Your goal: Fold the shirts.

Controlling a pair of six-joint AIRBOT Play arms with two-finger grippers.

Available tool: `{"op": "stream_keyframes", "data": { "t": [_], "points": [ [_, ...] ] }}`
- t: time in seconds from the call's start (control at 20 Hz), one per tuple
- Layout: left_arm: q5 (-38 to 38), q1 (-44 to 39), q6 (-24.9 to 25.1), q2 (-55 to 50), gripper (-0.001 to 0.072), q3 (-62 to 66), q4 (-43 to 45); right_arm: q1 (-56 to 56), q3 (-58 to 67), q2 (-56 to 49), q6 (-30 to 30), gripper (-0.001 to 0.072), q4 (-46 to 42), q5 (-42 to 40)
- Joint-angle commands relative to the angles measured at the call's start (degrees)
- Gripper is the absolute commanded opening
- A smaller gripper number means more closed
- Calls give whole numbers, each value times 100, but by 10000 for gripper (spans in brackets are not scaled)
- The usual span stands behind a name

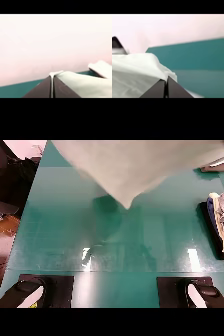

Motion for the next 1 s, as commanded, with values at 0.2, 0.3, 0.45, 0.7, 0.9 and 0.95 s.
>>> {"op": "stream_keyframes", "data": {
  "t": [0.2, 0.3, 0.45, 0.7, 0.9, 0.95],
  "points": [
    [103, 7, 345, 354, 27, 754, -1759, -1123, 1963, 79, -162, 13, -278, 802],
    [-68, 7, 520, 332, 27, 765, -1958, -1460, 2435, -195, 96, 13, -417, 1436],
    [-684, 7, 542, -48, 27, 761, -1502, -1794, 2872, -938, 739, 13, -409, 2835],
    [-2649, 7, 249, -1884, 28, 761, -800, -1209, 1784, -2188, 1016, 13, -763, 3689],
    [-2487, 7, 240, -3744, 28, 511, -645, -407, 636, -3156, 1054, 14, -2127, 2903],
    [-2387, 7, 247, -4212, 28, 505, -765, -334, 474, -3421, 1056, 14, -2192, 2514]
  ]
}}
